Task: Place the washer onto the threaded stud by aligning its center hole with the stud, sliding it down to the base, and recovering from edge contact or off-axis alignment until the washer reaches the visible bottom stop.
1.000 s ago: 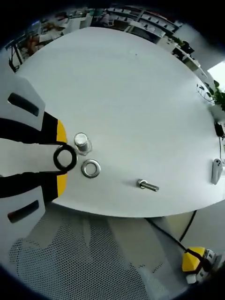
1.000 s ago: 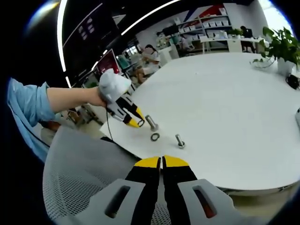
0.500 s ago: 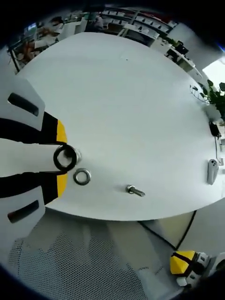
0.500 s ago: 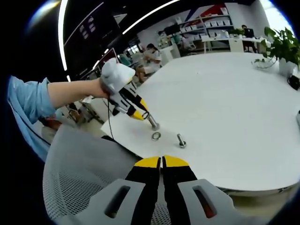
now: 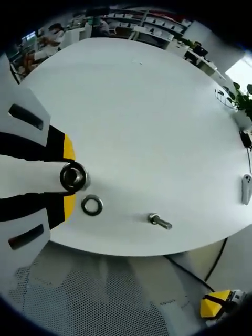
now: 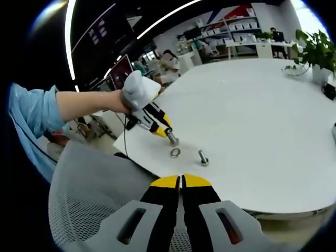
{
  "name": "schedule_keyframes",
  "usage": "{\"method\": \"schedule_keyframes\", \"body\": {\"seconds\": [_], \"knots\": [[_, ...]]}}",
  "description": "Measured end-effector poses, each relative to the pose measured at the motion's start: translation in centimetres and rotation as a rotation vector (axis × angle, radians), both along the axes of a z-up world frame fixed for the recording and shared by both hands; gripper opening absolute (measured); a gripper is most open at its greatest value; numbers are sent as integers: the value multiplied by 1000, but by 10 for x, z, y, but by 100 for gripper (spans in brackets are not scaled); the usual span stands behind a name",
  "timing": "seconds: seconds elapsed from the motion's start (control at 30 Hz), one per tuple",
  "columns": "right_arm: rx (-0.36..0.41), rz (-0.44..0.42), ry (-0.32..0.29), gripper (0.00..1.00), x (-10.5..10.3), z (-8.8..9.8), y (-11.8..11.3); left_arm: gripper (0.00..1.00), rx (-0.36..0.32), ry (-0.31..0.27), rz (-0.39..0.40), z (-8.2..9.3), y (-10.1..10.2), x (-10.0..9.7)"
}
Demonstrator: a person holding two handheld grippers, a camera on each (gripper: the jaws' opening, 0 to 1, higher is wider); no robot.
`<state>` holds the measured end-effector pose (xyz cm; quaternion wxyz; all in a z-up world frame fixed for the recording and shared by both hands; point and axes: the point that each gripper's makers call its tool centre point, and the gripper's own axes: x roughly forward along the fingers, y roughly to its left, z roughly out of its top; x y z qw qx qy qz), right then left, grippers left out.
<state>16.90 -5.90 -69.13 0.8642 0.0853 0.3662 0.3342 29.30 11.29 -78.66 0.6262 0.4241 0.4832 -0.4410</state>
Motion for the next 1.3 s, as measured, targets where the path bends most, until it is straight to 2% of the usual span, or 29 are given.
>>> {"method": "schedule_keyframes", "body": {"seconds": [0.67,0.73,0.97,1.13,1.3], "knots": [[2,5,7,5,-1,-1,1,19,49,62,38,-43,2,-2],[-1,5,11,5,-1,-1,0,19,31,60,49,-41,-1,2],[-1,10,13,5,-1,-2,1,19,38,84,68,-41,0,-1],[8,9,6,5,0,0,1,19,33,70,67,-40,0,-2],[15,11,4,5,0,0,2,19,37,81,81,-40,1,-2]]}}
